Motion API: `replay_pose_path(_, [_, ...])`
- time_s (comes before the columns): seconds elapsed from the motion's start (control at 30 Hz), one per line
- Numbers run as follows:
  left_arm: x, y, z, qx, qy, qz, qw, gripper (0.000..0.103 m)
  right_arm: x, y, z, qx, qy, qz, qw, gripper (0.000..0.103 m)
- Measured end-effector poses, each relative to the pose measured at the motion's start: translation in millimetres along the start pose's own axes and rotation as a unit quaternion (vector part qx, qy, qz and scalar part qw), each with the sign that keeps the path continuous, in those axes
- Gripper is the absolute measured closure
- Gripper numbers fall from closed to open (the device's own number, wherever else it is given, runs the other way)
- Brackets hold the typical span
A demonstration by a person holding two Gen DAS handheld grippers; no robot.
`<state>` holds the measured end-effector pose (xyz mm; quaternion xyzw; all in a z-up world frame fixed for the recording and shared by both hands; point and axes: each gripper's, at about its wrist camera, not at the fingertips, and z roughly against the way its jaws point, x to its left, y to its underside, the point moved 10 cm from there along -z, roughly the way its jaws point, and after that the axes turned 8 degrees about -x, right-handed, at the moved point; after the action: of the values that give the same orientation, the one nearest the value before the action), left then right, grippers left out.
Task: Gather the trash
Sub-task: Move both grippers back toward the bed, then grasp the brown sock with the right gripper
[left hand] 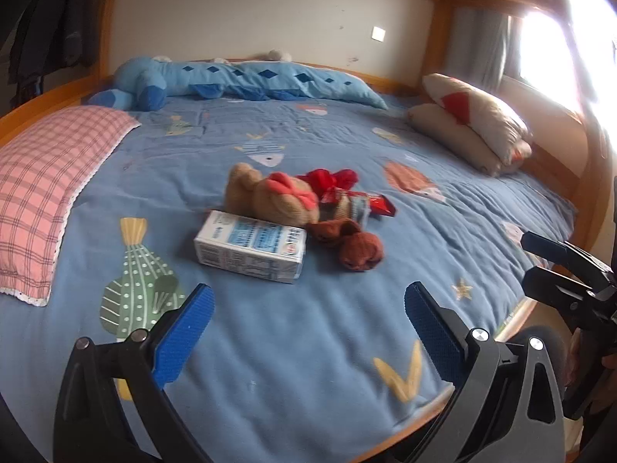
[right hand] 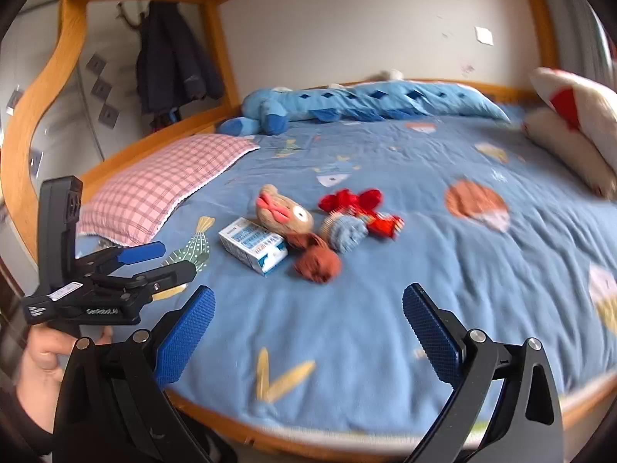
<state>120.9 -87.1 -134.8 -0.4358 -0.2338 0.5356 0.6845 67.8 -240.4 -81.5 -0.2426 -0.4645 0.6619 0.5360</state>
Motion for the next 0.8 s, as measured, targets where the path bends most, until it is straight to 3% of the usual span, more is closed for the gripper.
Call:
replay_pose_path(0.2, [31.8,7.2,-14.0,0.01,-0.015,0.03,0.9994,0.004,15.1,-4.0,-60.5,0.025,-0.004,0.045,0.999,0.009])
replay_pose_path(0.33, [41.5,11.4,-25.2,0.023,-0.017,0.036,0.999,0.004,19.4,4.9,-92.7,0.059,-0.007,0.06,0.996,0.018])
replay_pose_path(0.5, [47.9,8.2,-35.5,0.027,-0.021,0.03,0.999,0.004,16.5,9.7,-112.3,0.07,-0.003,0.06,0.996,0.019])
replay_pose_path(0.63, [53.5,7.3,-44.8,0.032,-0.025,0.038,0.9985,0.004,6.4,18.1,-134.0,0.09,0.001,0.044,0.995,0.03])
replay_pose_path(0.8, [57.2,11.2,-53.1,0.038,-0.026,0.048,0.9978,0.004,-11.5,32.9,-164.8,0.126,0.012,0.011,0.992,0.037])
